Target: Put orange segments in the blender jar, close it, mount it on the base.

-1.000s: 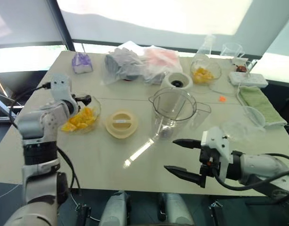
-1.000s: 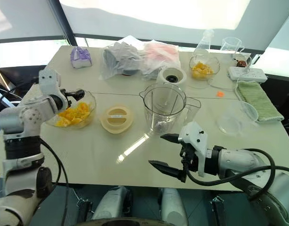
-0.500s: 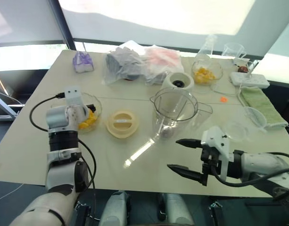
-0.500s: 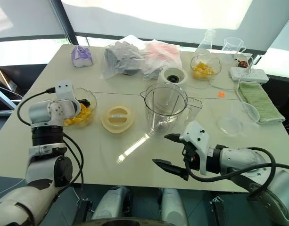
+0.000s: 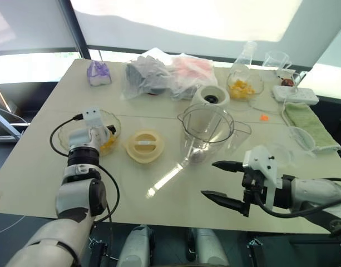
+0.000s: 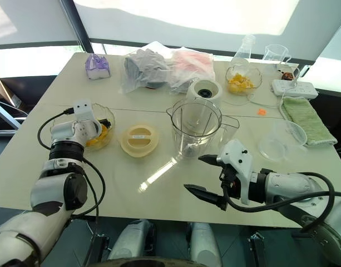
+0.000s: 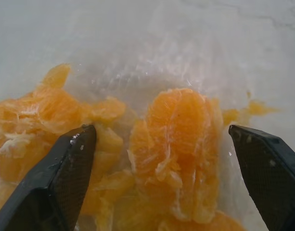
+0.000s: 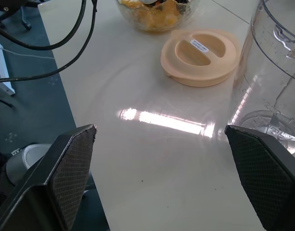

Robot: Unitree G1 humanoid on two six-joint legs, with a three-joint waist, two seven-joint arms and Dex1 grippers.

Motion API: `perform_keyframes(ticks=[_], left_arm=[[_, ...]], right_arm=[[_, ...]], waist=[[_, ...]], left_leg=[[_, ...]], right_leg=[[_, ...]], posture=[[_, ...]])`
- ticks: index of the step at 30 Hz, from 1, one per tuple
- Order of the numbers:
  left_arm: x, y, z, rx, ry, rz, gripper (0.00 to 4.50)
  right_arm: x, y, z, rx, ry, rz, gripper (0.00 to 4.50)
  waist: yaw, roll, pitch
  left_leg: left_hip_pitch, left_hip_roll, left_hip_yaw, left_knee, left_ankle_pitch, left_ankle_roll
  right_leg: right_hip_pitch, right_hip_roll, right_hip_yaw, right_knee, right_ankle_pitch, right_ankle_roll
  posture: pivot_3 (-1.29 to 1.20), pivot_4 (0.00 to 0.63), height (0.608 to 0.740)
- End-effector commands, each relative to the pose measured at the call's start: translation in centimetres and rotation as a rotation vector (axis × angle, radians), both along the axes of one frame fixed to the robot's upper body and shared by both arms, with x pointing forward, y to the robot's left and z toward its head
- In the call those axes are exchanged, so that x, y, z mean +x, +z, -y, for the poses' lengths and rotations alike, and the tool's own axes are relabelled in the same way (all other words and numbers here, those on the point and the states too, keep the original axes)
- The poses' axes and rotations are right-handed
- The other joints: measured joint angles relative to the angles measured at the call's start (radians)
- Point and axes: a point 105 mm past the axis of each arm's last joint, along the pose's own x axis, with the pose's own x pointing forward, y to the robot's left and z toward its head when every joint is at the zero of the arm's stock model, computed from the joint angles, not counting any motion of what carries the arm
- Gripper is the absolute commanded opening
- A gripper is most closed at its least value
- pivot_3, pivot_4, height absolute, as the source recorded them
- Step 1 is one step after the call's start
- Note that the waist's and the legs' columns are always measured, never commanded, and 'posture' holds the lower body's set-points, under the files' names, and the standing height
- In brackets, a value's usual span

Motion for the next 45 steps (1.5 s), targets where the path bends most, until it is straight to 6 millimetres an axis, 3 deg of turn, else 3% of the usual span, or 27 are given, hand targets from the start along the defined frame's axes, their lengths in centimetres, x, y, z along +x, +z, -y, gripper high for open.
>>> perform_keyframes(ticks=[1, 4, 7, 15, 19, 24, 28, 32, 35, 38, 40, 43, 45], left_arm=[[0.5, 0.0, 0.4, 0.002, -0.024, 0.012, 2.75], [0.5, -0.4, 0.7, -0.019, -0.025, 0.001, 1.19], [0.4, -0.3, 1.1, -0.022, -0.036, -0.007, 0.03], [-0.4, 1.7, 0.6, -0.015, -0.015, 0.001, 0.03], [-1.7, 6.1, 0.2, 0.055, -0.02, 0.075, 0.03], [-4.4, 8.0, -0.7, 0.09, -0.011, 0.058, 0.03], [-5.4, 9.2, -1.2, 0.095, -0.032, 0.068, 0.03], [-4.3, 12.1, 0.6, 0.108, -0.333, 0.182, 0.03], [-3.7, 16.3, 4.0, 0.116, -0.693, 0.357, 0.03], [-4.6, 18.8, 7.7, 0.107, -1.03, 0.448, 0.03], [-5.2, 19.5, 9.3, 0.094, -1.185, 0.468, 0.03], [-7.0, 21.3, 14.1, 0.028, -1.574, 0.511, 0.03], [-7.5, 22.0, 16.0, 0.0, -1.735, 0.526, 0.03]], right_arm=[[-0.3, 1.0, -0.2, -0.009, 0.011, 0.05, 4.5], [-0.3, 1.0, -0.2, -0.011, 0.008, 0.051, 4.5], [-0.2, 1.0, -0.1, -0.013, 0.006, 0.051, 4.5], [-0.1, 1.0, -0.1, -0.013, 0.009, 0.051, 4.5], [0.1, 0.8, 0.0, -0.014, 0.012, 0.046, 4.5], [0.4, 0.5, 0.1, -0.012, 0.018, 0.032, 4.5], [0.6, 0.1, 0.4, -0.005, 0.018, 0.014, 4.5], [0.9, -0.4, 1.4, -0.005, -0.021, -0.011, 4.5], [1.5, -0.3, 2.8, -0.002, -0.086, -0.001, 4.5], [1.7, 0.4, 3.4, 0.026, -0.127, 0.019, 4.5], [1.7, 0.7, 3.6, 0.041, -0.146, 0.03, 4.5], [1.3, 2.2, 4.6, 0.123, -0.231, 0.075, 4.5], [0.9, 3.1, 4.9, 0.177, -0.272, 0.098, 4.5]], waist=[[0.0, 0.0, 0.0], [0.0, 0.0, 0.0], [-0.001, 0.0, 0.0], [-0.001, 0.0, 0.0], [-0.002, -0.001, 0.001], [-0.002, -0.001, 0.001], [-0.003, -0.001, 0.001], [-0.003, -0.001, 0.001], [0.003, -0.001, 0.001], [0.014, -0.001, 0.001], [0.02, 0.0, 0.0], [0.026, 0.0, 0.0], [0.03, 0.001, 0.001]], left_leg=[[0.0, 0.0, 0.0, 0.0, 0.0, 0.0], [0.0, 0.0, 0.0, 0.0, 0.0, 0.0], [0.0, 0.0, 0.0, 0.0, 0.0, 0.0], [0.0, 0.0, 0.0, 0.0, 0.0, 0.0], [-0.001, 0.0, -0.001, 0.0, 0.0, 0.0], [-0.001, 0.0, -0.001, 0.0, 0.0, -0.001], [-0.001, 0.0, -0.001, 0.0, 0.0, -0.001], [-0.001, 0.0, -0.001, 0.0, 0.0, -0.001], [-0.001, 0.0, -0.001, 0.0, 0.0, -0.001], [-0.002, -0.001, 0.0, 0.0, 0.0, -0.001], [-0.002, -0.001, 0.001, 0.0, 0.0, -0.001], [-0.004, -0.001, 0.0, -0.001, 0.0, -0.001], [-0.006, -0.001, -0.001, -0.001, 0.0, 0.0]], right_leg=[[0.0, 0.0, 0.0, 0.0, 0.0, 0.0], [0.0, -0.001, 0.0, 0.0, 0.001, 0.002], [0.0, -0.001, 0.0, 0.0, 0.001, 0.002], [0.0, -0.001, 0.0, 0.0, 0.001, 0.002], [-0.001, -0.002, 0.0, 0.0, 0.001, 0.003], [-0.001, -0.001, 0.0, 0.0, 0.001, 0.002], [-0.001, -0.001, 0.0, 0.0, 0.001, 0.001], [-0.001, 0.001, 0.0, 0.001, -0.001, -0.002], [-0.001, 0.003, -0.001, 0.0, -0.001, -0.002], [-0.002, -0.001, -0.001, -0.002, -0.001, -0.003], [-0.001, -0.002, 0.0, -0.003, -0.001, -0.003], [-0.002, -0.001, 0.0, -0.004, -0.001, -0.003], [-0.003, 0.0, -0.001, -0.003, -0.001, -0.003]], posture=[[0.0, 0.15, 0.74], [0.0, 0.15, 0.74], [0.0, 0.15, 0.74], [0.0, 0.15, 0.74], [0.0, 0.15, 0.74], [0.0, 0.15, 0.74], [0.0, 0.15, 0.74], [0.0, 0.15, 0.74], [0.0, 0.15, 0.74], [0.0, 0.15, 0.74], [0.0, 0.15, 0.74], [0.0, 0.15, 0.74], [0.0, 0.15, 0.74]])
